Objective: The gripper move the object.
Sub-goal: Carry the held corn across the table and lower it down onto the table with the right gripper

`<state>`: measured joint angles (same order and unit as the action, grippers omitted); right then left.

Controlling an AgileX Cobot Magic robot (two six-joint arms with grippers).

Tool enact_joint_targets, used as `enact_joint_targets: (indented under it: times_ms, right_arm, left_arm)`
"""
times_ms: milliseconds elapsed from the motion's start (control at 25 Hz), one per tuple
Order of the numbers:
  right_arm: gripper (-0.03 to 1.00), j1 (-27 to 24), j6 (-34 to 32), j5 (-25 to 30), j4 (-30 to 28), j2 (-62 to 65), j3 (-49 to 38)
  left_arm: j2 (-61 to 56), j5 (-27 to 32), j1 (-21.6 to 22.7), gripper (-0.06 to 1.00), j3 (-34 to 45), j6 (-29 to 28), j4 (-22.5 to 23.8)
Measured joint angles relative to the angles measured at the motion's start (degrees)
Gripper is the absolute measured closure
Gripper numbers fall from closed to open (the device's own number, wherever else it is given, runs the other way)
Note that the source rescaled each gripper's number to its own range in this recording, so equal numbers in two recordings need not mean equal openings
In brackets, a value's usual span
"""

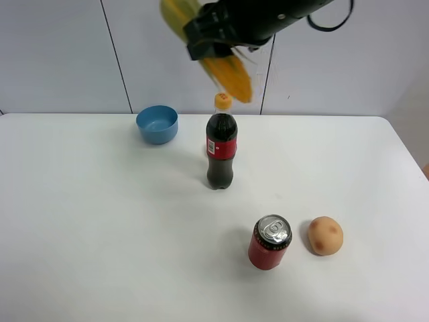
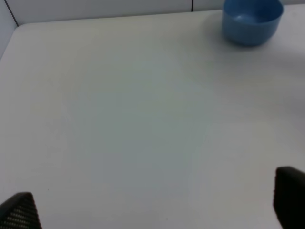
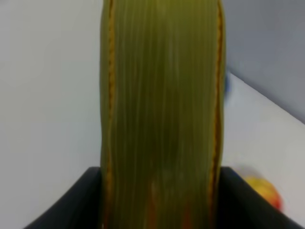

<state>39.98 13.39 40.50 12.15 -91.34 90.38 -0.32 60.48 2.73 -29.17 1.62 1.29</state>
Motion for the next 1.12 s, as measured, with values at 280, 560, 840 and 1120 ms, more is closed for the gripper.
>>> enact_joint_targets:
  times_ms: [280,560,840,1120]
  right_arm:
    - [0.97,10.17,0.39,-5.60,-0.64,-9.67,0.00]
    - [0.97,11.60,-0.06,-8.34,-0.49,-22.81,0.00]
    - [0.97,11.60,-0.07,-9.67,-0.49,-32.11,0.00]
    - [0.97,11.60,-0.52,-12.08,-1.60,-36.51,0.00]
  left_arm:
    - [0.00,0.00,0.00,-0.06,0.00,0.00,0.00]
    - [0.00,0.00,0.00,-0.06,0.00,0.00,0.00]
    - [0.00,0.00,0.00,-0.06,0.00,0.00,0.00]
    - [0.00,0.00,0.00,-0.06,0.00,0.00,0.00]
